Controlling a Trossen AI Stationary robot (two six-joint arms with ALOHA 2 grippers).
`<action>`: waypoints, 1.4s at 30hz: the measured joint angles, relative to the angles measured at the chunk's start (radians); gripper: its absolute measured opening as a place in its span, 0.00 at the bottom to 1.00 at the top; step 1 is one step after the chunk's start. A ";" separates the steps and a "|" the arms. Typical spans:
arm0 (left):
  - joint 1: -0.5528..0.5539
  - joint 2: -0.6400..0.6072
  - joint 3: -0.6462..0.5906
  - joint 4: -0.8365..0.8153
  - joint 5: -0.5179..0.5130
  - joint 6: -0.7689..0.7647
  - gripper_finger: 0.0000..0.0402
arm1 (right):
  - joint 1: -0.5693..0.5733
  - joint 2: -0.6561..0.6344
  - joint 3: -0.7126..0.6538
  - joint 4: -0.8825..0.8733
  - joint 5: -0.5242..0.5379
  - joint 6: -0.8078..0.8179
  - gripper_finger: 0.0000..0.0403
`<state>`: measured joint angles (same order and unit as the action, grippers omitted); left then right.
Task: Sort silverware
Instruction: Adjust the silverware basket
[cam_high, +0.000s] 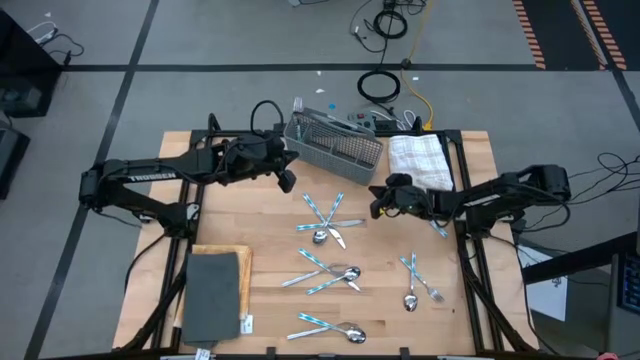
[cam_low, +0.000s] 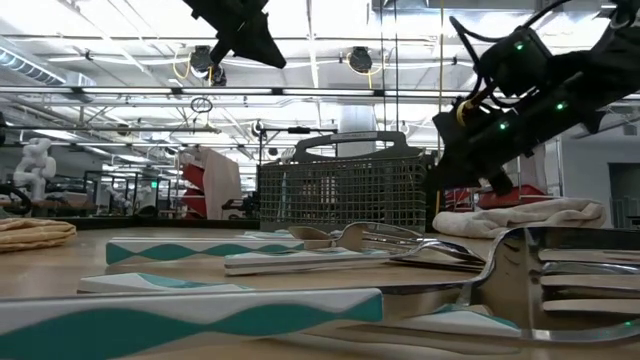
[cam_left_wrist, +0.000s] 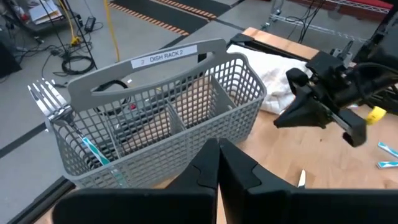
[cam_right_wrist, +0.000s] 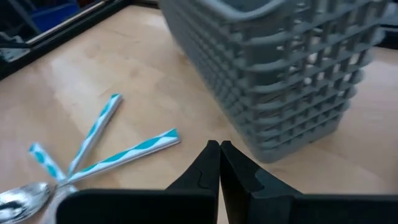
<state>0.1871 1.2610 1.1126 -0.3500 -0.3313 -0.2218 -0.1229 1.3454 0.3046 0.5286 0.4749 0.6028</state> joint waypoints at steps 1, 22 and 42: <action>0.000 0.000 0.000 0.000 0.000 0.000 0.02 | -0.011 0.000 0.000 0.002 -0.003 -0.005 0.00; 0.000 0.000 0.000 -0.010 -0.002 0.046 0.02 | -0.157 0.000 0.000 0.022 -0.131 -0.008 0.00; -0.002 0.000 0.000 -0.050 0.006 0.045 0.02 | -0.132 0.145 0.163 -0.032 -0.167 -0.121 0.00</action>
<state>0.1848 1.2610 1.1126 -0.3996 -0.3257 -0.1772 -0.2553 1.4901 0.4675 0.4966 0.3080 0.4814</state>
